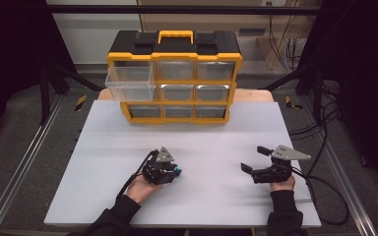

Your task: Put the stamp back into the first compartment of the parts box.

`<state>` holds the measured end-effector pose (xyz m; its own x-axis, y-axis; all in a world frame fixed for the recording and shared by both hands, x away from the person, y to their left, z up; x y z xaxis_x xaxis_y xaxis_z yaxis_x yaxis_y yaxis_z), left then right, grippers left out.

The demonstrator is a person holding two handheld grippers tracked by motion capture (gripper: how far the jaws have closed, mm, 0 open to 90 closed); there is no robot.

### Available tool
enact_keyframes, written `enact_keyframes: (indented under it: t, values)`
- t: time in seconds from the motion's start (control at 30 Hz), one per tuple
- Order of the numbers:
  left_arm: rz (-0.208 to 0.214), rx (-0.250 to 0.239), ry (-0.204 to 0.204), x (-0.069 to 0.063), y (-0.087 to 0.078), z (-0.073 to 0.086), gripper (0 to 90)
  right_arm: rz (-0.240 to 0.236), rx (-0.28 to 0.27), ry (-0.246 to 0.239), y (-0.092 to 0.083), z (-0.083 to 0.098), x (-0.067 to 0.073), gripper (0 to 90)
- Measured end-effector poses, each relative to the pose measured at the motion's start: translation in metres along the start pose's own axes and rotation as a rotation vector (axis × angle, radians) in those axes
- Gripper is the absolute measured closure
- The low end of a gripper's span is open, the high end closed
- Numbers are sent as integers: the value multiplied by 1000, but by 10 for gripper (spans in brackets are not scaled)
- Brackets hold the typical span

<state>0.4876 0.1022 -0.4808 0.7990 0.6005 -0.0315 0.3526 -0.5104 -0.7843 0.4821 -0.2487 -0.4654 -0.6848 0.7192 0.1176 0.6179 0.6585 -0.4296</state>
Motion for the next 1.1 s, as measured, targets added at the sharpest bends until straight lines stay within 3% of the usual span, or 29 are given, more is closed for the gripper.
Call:
enact_keyframes:
  t: [0.47,1.1]
  values:
    - [-5,-2,1,1,-1,0,720,0,1,-1,0,0,0,25]
    - [6,-41,-18,5,-16,-3,723,-2,0,0,0,0,0,25]
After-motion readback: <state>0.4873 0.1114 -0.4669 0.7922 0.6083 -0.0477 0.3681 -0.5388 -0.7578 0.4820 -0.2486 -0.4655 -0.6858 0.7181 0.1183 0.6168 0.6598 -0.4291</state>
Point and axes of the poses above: each handheld gripper's, and its own axes: y roughly forward along the jaws, z roughly out of its underside, x roughly to its left, the point moved 3 cm from there along y, roughly forward along the jaws, and after that the axes turned 6 degrees about x, right-handed, at the moved point
